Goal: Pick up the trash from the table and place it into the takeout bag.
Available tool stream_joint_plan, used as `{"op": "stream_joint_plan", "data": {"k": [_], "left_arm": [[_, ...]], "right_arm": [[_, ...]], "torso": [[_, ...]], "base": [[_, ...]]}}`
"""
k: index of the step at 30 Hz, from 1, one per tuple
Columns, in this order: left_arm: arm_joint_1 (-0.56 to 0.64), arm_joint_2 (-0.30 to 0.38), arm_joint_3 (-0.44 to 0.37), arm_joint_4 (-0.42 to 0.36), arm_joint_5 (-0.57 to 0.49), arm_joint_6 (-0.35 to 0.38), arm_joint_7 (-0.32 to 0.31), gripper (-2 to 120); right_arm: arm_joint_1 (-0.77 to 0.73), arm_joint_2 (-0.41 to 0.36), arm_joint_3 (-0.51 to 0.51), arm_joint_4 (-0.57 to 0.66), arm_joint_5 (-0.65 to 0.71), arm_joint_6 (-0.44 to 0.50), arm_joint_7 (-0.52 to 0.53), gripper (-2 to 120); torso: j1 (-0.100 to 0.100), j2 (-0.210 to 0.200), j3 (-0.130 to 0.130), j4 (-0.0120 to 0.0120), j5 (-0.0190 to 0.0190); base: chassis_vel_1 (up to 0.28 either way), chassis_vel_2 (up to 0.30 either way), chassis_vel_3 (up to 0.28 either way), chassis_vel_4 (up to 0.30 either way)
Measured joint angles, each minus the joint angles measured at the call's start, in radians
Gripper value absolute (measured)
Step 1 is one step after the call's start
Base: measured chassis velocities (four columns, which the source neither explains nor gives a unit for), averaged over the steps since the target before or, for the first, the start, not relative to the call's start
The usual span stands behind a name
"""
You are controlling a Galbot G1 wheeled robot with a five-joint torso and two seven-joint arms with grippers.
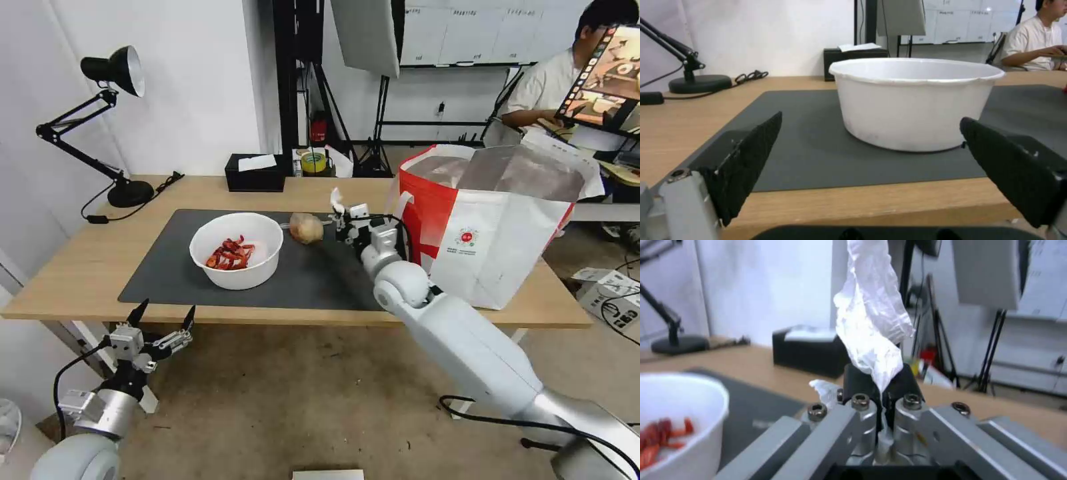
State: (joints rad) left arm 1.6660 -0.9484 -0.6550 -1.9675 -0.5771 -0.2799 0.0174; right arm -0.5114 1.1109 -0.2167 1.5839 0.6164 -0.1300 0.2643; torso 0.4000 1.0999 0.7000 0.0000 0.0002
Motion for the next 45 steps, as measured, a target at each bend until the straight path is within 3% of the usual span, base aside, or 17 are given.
{"op": "stream_joint_plan", "data": {"k": [5,7,12,14,21,29,35,39,45], "left_arm": [[0.002,0.0,-0.002,-0.009,0.002,0.003,-0.003,100],[0.009,-0.001,-0.006,-0.017,0.005,0.003,-0.005,100],[0.013,-0.002,-0.007,-0.025,0.006,0.003,-0.005,100],[0.015,-0.003,-0.006,-0.028,0.009,0.003,-0.005,100],[0.015,-0.003,0.007,-0.035,0.015,0.004,-0.005,100],[0.014,-0.001,0.013,-0.045,0.016,0.014,-0.006,100],[0.016,0.003,0.013,-0.046,0.015,0.017,-0.006,100],[0.015,0.003,0.012,-0.046,0.015,0.016,-0.006,100],[0.005,0.003,0.02,-0.041,0.015,0.017,-0.006,100]], "right_arm": [[-0.05,-0.063,0.076,0.119,-0.021,0.048,-0.003,0],[-0.097,-0.135,0.174,0.228,-0.021,0.049,0.003,0],[-0.149,-0.233,0.284,0.334,-0.02,0.018,0.04,0],[-0.176,-0.27,0.337,0.365,-0.045,-0.003,0.1,0],[-0.206,-0.283,0.398,0.346,-0.104,-0.041,0.225,0],[-0.206,-0.294,0.416,0.34,-0.029,-0.132,0.282,0],[-0.195,-0.301,0.423,0.34,-0.002,-0.157,0.284,23],[-0.195,-0.301,0.423,0.339,-0.001,-0.162,0.284,31],[-0.189,-0.304,0.421,0.335,0.0,-0.169,0.282,59]], "torso": [[0.0,0.0,0.0,-0.0004,-0.0001],[0.0,0.0,0.0,0.0002,-0.0003],[0.0,0.0,0.0,-0.0004,0.0],[0.0,0.0,0.0,-0.0002,-0.0001],[0.0,0.0,0.0,-0.0002,0.0001],[0.0,0.0,0.0,0.0,0.0],[0.0,0.0,0.0,0.0,-0.0002],[0.0,0.0,0.0,0.0,-0.0002],[0.0,0.0,0.0,0.0,-0.0002]], "base": [[0.0,0.0,0.0,0.0],[0.0,0.0,0.0,0.0],[0.0,0.0,0.0,0.0],[0.0,0.0,0.0,0.0],[0.0,0.0,0.0,0.0],[0.0,0.0,0.0,0.0],[0.0,0.0,0.0,0.0],[0.0,0.0,0.0,0.0],[0.0,0.0,0.0,0.0]]}}
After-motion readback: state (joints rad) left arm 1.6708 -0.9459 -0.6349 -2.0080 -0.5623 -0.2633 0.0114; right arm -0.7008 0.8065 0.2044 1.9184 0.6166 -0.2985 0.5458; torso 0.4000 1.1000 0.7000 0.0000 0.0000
